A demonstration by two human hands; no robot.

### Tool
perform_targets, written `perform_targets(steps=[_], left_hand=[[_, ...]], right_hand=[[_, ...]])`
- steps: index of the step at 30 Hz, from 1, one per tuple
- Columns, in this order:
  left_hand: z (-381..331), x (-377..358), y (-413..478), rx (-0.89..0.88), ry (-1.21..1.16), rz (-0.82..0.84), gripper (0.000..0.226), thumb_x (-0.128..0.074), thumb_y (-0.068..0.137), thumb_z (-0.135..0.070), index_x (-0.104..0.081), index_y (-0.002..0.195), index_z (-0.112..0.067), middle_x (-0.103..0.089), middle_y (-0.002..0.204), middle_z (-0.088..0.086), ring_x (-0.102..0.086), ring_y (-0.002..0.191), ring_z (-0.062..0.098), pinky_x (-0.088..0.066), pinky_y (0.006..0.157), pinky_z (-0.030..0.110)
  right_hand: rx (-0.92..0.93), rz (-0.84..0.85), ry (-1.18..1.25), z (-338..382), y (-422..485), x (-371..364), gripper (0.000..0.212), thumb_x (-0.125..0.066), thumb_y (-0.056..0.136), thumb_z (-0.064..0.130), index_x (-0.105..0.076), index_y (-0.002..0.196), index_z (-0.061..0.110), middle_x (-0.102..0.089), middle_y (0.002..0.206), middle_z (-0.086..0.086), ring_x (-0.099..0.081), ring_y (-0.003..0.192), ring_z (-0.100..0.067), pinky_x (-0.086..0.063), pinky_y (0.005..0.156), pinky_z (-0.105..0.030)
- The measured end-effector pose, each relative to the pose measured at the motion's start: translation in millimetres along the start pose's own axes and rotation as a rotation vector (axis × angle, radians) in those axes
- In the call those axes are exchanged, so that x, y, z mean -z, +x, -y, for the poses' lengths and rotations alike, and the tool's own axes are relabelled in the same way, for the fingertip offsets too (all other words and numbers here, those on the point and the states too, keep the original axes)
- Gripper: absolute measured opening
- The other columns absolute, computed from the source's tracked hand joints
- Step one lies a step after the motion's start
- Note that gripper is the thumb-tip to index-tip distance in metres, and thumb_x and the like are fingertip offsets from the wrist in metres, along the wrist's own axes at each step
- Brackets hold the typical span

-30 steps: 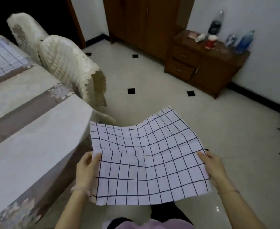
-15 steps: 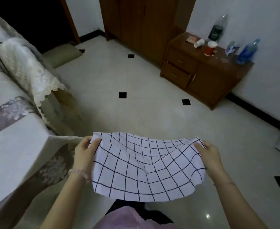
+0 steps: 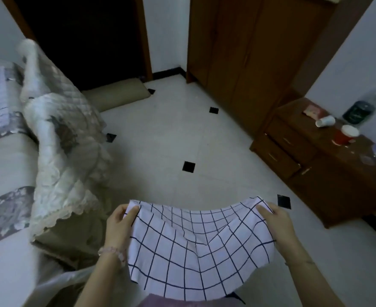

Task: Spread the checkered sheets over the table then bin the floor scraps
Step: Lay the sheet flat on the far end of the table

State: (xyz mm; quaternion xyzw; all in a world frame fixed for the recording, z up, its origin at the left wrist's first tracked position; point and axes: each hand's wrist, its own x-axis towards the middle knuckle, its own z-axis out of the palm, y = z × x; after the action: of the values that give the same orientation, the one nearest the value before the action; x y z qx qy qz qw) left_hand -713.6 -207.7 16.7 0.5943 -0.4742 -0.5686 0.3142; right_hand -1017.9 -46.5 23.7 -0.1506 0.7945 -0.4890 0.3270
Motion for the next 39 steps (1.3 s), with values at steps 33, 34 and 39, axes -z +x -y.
perform_targets(steps=[33,34,39], left_hand=[[-139.9,241.5,20.9,-0.292,-0.384,-1.739,0.019,-0.057,0.091,-0.015,-0.063,0.075,-0.024,-0.069,0.061,-0.020,-0.061,0.055,-0.010,-0.048,0.049,0.005],[-126.1,246.8,15.7,-0.259,-0.418,-1.757,0.019,-0.057,0.091,-0.016,-0.063,0.075,-0.023,-0.069,0.061,-0.019,-0.061,0.055,-0.009,-0.048,0.049,0.006],[-62.6,265.3,1.3,-0.022,-0.538,-1.803,0.017,-0.059,0.089,-0.021,-0.063,0.074,-0.021,-0.069,0.062,-0.012,-0.062,0.055,0.004,-0.047,0.045,0.014]], right_hand=[[0.634,1.594,-0.145,414.9,39.9,-626.9,0.016,-0.060,0.087,0.017,-0.064,0.073,0.013,-0.067,0.066,0.001,-0.062,0.062,-0.013,-0.048,0.057,-0.025],[0.615,1.615,-0.183,406.2,31.9,-643.6,0.017,-0.061,0.087,0.017,-0.063,0.072,0.011,-0.065,0.067,-0.003,-0.060,0.065,-0.016,-0.047,0.060,-0.025],[0.619,1.646,-0.373,367.6,-6.6,-708.9,0.018,-0.064,0.086,0.022,-0.065,0.080,0.005,-0.069,0.087,-0.015,-0.061,0.092,-0.031,-0.050,0.079,-0.025]])
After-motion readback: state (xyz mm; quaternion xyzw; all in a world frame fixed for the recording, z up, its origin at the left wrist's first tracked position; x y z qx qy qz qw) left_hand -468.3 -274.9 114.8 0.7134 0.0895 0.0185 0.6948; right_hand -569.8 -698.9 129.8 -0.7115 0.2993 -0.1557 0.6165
